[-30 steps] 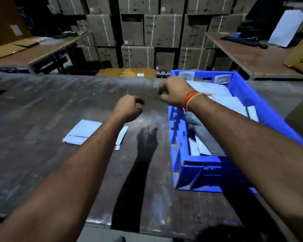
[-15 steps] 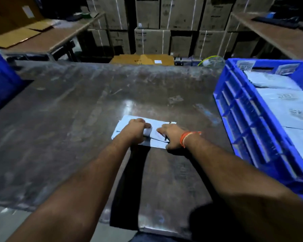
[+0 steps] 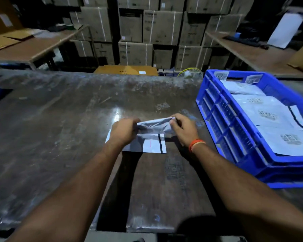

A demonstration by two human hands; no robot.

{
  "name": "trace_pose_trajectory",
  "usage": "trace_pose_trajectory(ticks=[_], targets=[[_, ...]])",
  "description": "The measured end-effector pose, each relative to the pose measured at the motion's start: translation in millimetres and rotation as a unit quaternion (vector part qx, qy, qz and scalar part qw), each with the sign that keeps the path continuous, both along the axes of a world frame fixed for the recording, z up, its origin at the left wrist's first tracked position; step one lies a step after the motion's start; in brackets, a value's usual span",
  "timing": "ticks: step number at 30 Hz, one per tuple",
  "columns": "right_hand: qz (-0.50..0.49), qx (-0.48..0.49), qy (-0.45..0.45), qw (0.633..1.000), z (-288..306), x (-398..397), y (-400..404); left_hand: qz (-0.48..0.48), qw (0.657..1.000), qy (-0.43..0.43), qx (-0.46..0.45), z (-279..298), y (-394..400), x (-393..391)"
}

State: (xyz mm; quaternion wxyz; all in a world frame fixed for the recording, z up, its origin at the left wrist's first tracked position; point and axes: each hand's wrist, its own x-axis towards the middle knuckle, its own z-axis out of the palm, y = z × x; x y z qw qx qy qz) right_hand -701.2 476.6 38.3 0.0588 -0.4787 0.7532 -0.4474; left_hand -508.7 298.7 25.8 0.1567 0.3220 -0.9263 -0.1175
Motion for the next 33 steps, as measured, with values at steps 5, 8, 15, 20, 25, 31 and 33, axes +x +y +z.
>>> trace_pose_trajectory(ticks=[5,8,15,20,25,31,33], targets=[[-0.11,-0.05,-0.072,0.99,4.7,-17.3,41.2,0.014,0.982,0.133,0.136,20.7,19.3,12.9],[-0.114,0.024,-0.103,0.988,-14.4,-18.0,73.2,0.036,0.966,0.142,0.212,9.2,46.4,17.3],[-0.12,0.159,-0.067,0.978,-61.9,4.5,138.4,0.133,0.974,0.059,0.171,-41.1,123.1,30.7],[-0.105,0.151,0.14,0.973,-70.0,22.1,149.3,0.12,0.992,0.042,0.022,-66.0,170.8,31.8],[0.064,0.238,0.202,0.948,-74.4,57.8,148.4,0.034,0.998,-0.055,0.006,-70.3,215.2,23.0],[0.057,0.346,0.242,0.904,-74.7,58.8,156.2,-0.008,0.988,-0.151,0.031,-73.3,211.0,28.8],[0.031,0.373,0.234,0.897,-71.9,54.5,159.0,0.016,0.985,-0.169,0.032,-69.5,208.5,27.1]])
